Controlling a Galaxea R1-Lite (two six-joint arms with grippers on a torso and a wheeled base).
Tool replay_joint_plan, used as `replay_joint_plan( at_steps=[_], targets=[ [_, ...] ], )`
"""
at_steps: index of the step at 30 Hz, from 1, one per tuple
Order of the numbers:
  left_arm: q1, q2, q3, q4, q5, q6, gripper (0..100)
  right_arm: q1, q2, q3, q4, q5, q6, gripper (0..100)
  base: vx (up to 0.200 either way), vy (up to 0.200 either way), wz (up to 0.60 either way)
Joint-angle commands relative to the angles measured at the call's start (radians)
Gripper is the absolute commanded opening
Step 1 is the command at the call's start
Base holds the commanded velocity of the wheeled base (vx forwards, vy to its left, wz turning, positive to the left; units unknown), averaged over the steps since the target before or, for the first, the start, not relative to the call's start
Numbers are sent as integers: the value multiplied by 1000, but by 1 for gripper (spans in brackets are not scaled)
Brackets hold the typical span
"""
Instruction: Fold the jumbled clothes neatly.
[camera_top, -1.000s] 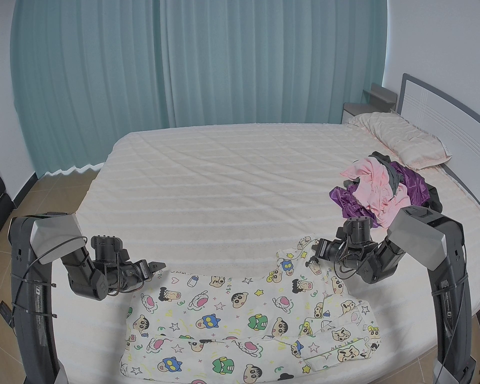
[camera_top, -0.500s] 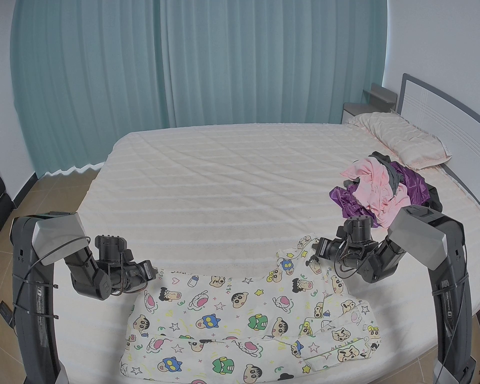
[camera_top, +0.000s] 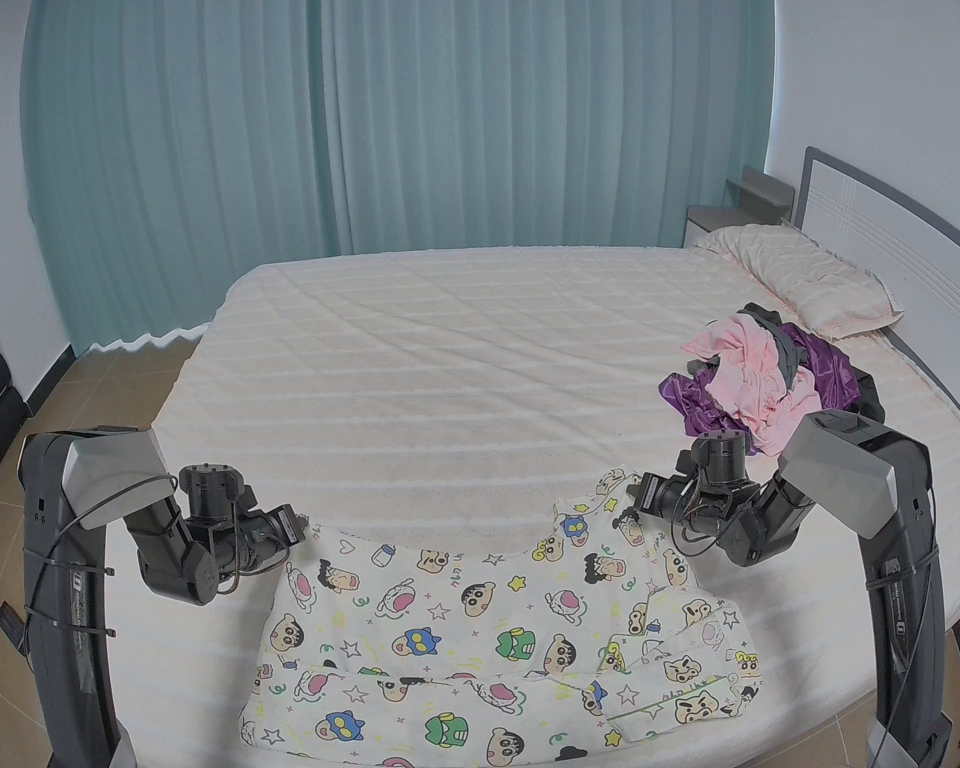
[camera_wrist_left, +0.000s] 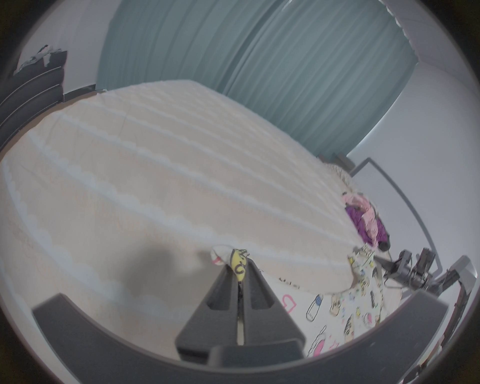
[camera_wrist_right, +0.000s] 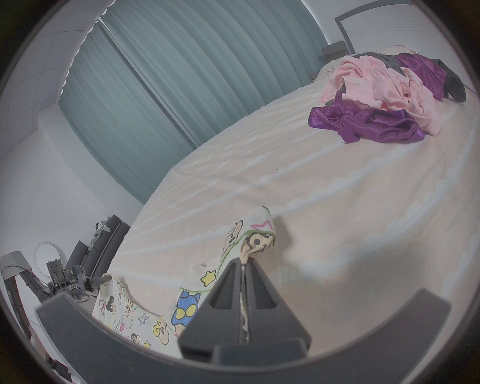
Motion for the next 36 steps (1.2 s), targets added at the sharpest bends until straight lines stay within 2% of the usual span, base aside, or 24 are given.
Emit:
replay_joint_plan(
  at_steps=[1, 10, 22, 25, 31, 36],
  targets=[
    [11, 4, 29, -80, 13, -54, 0, -3, -16, 22, -25, 1, 1, 0, 0, 0, 0],
    [15, 29, 37, -112, 20, -59, 0, -6, -27, 49, -45, 1, 1, 0, 0, 0, 0],
    [20, -5, 103, -186, 20, -56, 0, -15, -141, 216, -128, 33, 2, 0, 0, 0, 0],
    [24, -32, 177, -259, 19, -54, 0, -15, -185, 322, -207, 68, 4, 0, 0, 0, 0],
    [29, -40, 285, -368, 17, 7, 0, -15, -233, 459, -315, 85, 2, 0, 0, 0, 0],
    [31, -54, 376, -439, 17, 23, 0, -15, -273, 588, -395, 120, -4, 0, 0, 0, 0]
  ],
)
